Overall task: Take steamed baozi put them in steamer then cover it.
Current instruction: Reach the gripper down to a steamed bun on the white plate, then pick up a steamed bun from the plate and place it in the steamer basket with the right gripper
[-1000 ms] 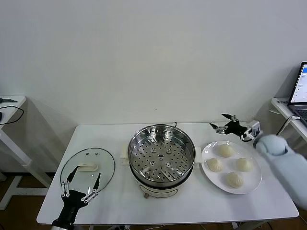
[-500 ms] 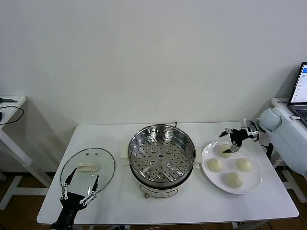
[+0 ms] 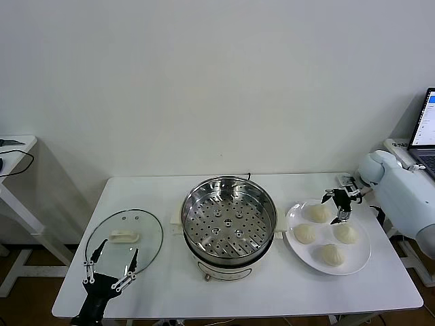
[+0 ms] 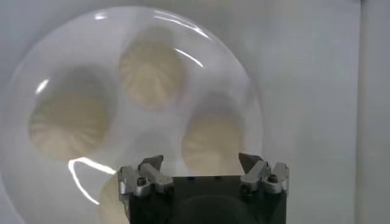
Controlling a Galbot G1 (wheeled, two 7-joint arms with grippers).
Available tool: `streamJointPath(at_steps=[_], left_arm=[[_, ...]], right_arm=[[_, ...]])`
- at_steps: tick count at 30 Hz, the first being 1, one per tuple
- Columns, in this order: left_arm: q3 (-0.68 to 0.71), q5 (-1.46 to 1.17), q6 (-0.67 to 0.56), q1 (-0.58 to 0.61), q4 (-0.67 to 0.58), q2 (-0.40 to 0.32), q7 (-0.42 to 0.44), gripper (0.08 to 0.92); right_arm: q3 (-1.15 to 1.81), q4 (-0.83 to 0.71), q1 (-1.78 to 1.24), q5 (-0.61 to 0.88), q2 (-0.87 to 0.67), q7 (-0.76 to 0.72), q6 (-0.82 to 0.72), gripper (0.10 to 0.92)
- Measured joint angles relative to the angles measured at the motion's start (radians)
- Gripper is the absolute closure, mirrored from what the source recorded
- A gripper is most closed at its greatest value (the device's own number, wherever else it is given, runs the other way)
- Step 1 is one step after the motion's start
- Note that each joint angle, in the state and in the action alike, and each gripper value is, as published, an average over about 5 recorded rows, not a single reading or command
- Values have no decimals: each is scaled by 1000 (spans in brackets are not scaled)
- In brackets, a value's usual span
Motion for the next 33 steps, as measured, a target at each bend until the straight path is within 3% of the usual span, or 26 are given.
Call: streamJointPath(at_steps=[9,17,33], left_arm=[[2,0,-3,1,9,-1,-1,177],[2,0,-3,-1,11,-1,-1,177],[9,0,0,-10,10,4,-3,177]], right_arm=[[-10,-30,1,-35,28,36,7,208],[-17,-25,-9,-44,25,53,9,307],[-57,98,11,-4,-30,76,47,382]])
